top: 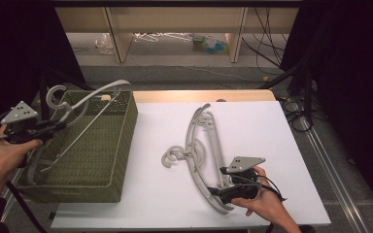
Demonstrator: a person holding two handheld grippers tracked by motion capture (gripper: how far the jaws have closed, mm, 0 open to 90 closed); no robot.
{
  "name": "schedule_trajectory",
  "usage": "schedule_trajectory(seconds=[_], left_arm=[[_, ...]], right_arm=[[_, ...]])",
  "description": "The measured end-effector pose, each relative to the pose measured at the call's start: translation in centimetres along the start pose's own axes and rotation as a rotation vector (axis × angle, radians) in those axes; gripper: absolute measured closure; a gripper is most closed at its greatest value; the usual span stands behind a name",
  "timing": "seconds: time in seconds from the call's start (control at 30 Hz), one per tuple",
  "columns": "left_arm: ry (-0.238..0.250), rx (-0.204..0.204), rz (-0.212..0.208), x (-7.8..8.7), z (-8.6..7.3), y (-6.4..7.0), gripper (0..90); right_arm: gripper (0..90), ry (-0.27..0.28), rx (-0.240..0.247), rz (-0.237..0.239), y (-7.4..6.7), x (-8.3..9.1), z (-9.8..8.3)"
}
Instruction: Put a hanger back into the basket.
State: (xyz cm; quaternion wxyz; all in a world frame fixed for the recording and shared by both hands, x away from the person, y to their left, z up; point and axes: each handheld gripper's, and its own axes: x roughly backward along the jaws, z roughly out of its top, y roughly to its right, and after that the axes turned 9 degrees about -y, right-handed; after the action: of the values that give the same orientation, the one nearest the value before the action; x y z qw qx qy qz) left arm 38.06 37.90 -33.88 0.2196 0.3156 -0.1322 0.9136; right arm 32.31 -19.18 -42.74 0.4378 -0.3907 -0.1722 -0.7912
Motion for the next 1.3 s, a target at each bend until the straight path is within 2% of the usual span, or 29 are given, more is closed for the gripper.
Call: schedule_trajectory(seconds=[0.07, 0.13, 0.4, 0.43, 0.5, 0.53, 0.57, 0.6, 0.63, 0.67, 0.7, 0.8, 0.87, 0.9, 0.93, 0.97, 1.0, 1.07, 1.13, 1.23, 1.3], left_arm=[[-0.007, 0.005, 0.0, -0.1, -0.3, -0.2, 79.1], [-0.017, -0.015, 0.003, 0.0, -0.7, -0.4, 79.1], [-0.055, -0.031, -0.017, -0.4, -1.1, -0.2, 79.0], [-0.071, -0.041, -0.014, -0.6, -1.1, -0.3, 78.9], [-0.095, -0.012, -0.017, -1.2, -1.2, -0.3, 79.0], [-0.137, -0.051, -0.017, -1.1, -1.2, -0.7, 79.0], [-0.159, -0.037, -0.019, -1.4, -1.2, -0.7, 78.9], [-0.148, 0.013, -0.013, -1.9, -1.3, -0.5, 78.8], [-0.171, 0.012, -0.005, -2.1, -1.3, -0.6, 78.7], [-0.21, -0.018, -0.005, -2.2, -1.4, -0.9, 78.7], [-0.2, 0.01, -0.012, -2.7, -1.5, -0.8, 78.6], [-0.24, -0.002, -0.015, -3.4, -1.7, -0.8, 78.4], [-0.22, 0.057, -0.015, -4.1, -2.0, -0.6, 78.2], [-0.237, 0.048, -0.023, -4.2, -2.0, -0.7, 77.9], [-0.239, 0.064, -0.018, -4.4, -2.1, -0.7, 77.7], [-0.269, 0.041, -0.016, -4.4, -2.2, -0.9, 77.6], [-0.274, 0.072, -0.007, -4.8, -2.2, -0.8, 77.4], [-0.29, 0.098, -0.006, -5.2, -2.2, -0.9, 76.9], [-0.308, 0.123, 0.018, -5.5, -2.4, -0.9, 76.5], [-0.306, 0.157, 0.039, -5.6, -2.6, -1.4, 76.0], [-0.303, 0.196, 0.054, -5.7, -2.8, -1.6, 75.1]], right_arm=[[22.8, -0.002, 0.002, 0.0, 0.0, 0.0, 0.0], [22.8, 0.0, 0.0, 0.0, 0.0, 0.0, 0.0], [22.8, 0.004, 0.001, -0.007, 0.1, 0.1, 0.0], [22.8, 0.001, -0.002, -0.006, 0.1, 0.1, 0.0], [22.8, 0.0, -0.001, -0.005, 0.1, 0.1, 0.0], [22.8, -0.001, 0.003, 0.0, 0.1, 0.1, 0.0], [22.8, -0.001, 0.004, 0.002, 0.1, 0.1, 0.0], [22.8, -0.003, 0.004, 0.002, 0.1, 0.1, 0.0], [22.8, -0.002, 0.004, 0.001, 0.1, 0.1, 0.0], [22.8, -0.002, 0.006, 0.001, 0.1, 0.1, 0.0], [22.8, -0.002, 0.005, 0.001, 0.1, 0.1, 0.0], [22.8, -0.001, 0.0, -0.006, 0.1, 0.1, 0.0], [22.8, -0.002, -0.001, -0.006, 0.1, 0.1, -0.1], [22.8, -0.006, 0.002, 0.001, 0.1, 0.1, -0.1], [22.8, -0.008, 0.001, 0.0, 0.1, 0.0, -0.1], [22.8, -0.008, -0.001, 0.002, 0.1, 0.0, -0.1], [22.8, -0.009, -0.002, 0.003, 0.1, 0.0, -0.1], [22.8, -0.009, 0.006, 0.004, 0.1, -0.1, -0.1], [22.9, -0.004, 0.006, 0.001, 0.0, -0.1, -0.1], [22.9, -0.004, 0.006, 0.001, 0.1, -0.1, -0.1], [22.8, -0.008, 0.005, 0.004, 0.1, -0.1, -0.1]])
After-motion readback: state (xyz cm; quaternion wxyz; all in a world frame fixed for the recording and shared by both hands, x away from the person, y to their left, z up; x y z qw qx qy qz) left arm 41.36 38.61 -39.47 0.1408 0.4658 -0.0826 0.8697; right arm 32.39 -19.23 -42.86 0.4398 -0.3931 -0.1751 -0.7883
